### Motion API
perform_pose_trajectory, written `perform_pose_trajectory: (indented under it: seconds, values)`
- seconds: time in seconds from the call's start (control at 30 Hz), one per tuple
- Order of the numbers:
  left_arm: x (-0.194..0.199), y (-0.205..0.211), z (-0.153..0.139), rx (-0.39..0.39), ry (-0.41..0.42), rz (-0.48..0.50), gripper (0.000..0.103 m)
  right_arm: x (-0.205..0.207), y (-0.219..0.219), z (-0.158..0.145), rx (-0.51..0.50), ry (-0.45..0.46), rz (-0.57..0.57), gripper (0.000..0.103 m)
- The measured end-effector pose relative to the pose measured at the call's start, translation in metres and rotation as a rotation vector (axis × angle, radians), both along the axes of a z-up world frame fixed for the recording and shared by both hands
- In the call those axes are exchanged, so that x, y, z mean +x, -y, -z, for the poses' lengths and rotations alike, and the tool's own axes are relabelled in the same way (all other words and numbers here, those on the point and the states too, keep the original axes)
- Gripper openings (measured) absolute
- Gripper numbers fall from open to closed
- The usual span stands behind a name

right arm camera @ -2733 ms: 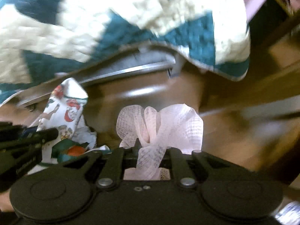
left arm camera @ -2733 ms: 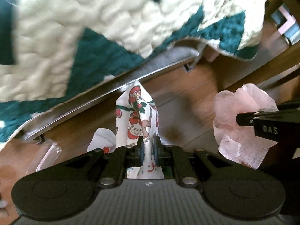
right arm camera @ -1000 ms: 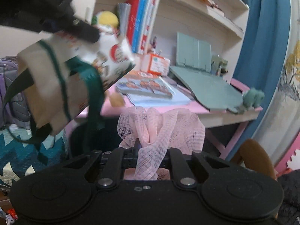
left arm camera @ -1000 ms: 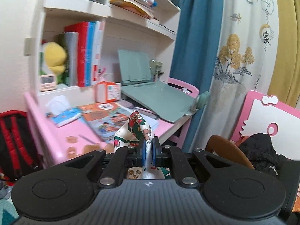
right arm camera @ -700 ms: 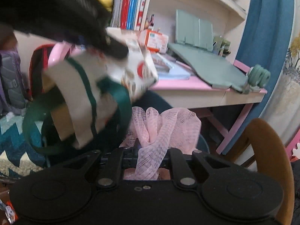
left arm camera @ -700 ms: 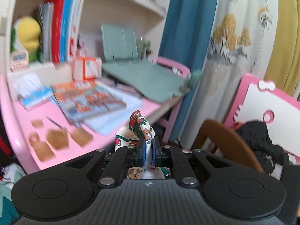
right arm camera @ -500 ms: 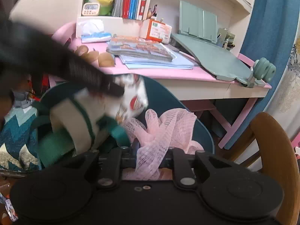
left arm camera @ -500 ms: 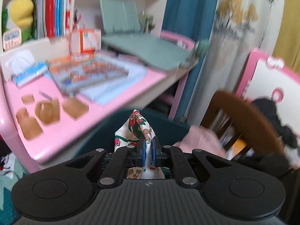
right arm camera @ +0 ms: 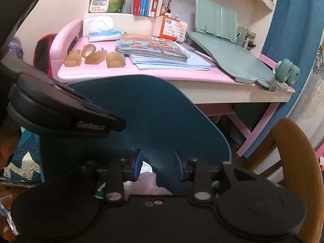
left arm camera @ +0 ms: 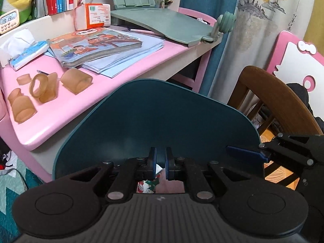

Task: Collect trash
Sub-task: 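Open both tools over the teal wastebasket to drop the items, then return both tools down to the trash pile under the bed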

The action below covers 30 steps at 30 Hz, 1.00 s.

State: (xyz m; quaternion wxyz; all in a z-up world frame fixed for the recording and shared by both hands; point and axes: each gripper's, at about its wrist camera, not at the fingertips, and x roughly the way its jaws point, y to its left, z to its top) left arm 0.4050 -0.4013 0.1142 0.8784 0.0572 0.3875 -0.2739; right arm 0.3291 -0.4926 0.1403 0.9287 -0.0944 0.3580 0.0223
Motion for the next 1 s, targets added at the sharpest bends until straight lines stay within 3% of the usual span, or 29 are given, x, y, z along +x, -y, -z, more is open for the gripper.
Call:
perform_pose_trajectory:
  seconds: [0.1,0.33,0.5,0.8,1.0]
  values:
    - [-0.008,-0.004,-0.004,-0.002,0.006,0.003,0.008,-0.007,-0.001,-0.006,0.011,0.006,0.002,0.034]
    - [-0.041,-0.030,-0.018,-0.042,0.011,0.011,0.019,-0.038,-0.015,-0.027,0.019,0.036,-0.021,0.035]
    - [-0.069,-0.053,-0.030,-0.058,0.024,0.017,0.020,-0.062,-0.032,-0.042,0.023,0.056,-0.039,0.035]
    - [-0.118,-0.116,-0.048,-0.099,0.049,-0.016,0.021,-0.103,-0.074,-0.064,0.075,0.085,-0.108,0.036]
    - [-0.153,-0.177,-0.045,-0.120,0.066,-0.089,0.021,-0.123,-0.117,-0.063,0.158,0.078,-0.198,0.037]
